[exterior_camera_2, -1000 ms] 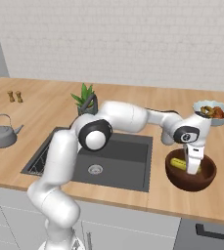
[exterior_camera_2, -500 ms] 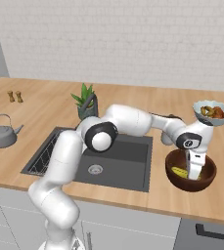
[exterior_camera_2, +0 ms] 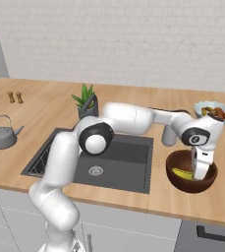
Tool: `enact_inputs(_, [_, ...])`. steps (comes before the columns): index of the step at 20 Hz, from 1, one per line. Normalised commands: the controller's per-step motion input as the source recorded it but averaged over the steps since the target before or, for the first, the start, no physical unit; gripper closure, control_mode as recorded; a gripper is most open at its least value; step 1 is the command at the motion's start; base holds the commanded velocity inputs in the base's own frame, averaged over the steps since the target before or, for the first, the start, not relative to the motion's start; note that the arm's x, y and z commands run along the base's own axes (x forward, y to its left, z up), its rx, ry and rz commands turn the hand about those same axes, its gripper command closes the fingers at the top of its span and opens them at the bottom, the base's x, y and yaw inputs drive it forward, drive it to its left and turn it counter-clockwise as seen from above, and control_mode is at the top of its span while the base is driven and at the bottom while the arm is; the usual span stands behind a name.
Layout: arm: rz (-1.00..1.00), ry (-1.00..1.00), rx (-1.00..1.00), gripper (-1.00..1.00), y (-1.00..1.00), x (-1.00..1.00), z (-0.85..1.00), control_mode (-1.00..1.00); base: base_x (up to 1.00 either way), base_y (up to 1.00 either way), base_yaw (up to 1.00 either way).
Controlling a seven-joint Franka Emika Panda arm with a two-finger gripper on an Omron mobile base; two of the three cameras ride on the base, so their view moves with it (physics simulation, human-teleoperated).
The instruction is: Pick the cucumber from the sink and place it in the bowl. Then pick the bowl and place it in the microwave. Then close the microwave door and press the start button.
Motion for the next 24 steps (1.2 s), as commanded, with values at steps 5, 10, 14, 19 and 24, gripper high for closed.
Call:
enact_inputs(5, [0.00, -0.01, 0.00, -1.00, 0.08, -0.59, 0.19, -1.00, 0.00, 0.00, 0.00])
enact_inputs(10, [0.00, 0.00, 0.00, -1.00, 0.26, -0.32, -0.19, -1.00, 0.00, 0.00, 0.00])
enact_inputs(14, [0.00, 0.00, 0.00, -1.00, 0.06, 0.04, -0.05, -1.00, 0.00, 0.00, 0.00])
enact_inputs(19, [0.00, -0.02, 0.00, -1.00, 0.00, 0.29, -0.03, -1.00, 0.00, 0.00, 0.00])
enact_inputs(24, [0.00, -0.01, 0.00, -1.00, 0.00, 0.18, -0.27, -1.00, 0.00, 0.00, 0.00])
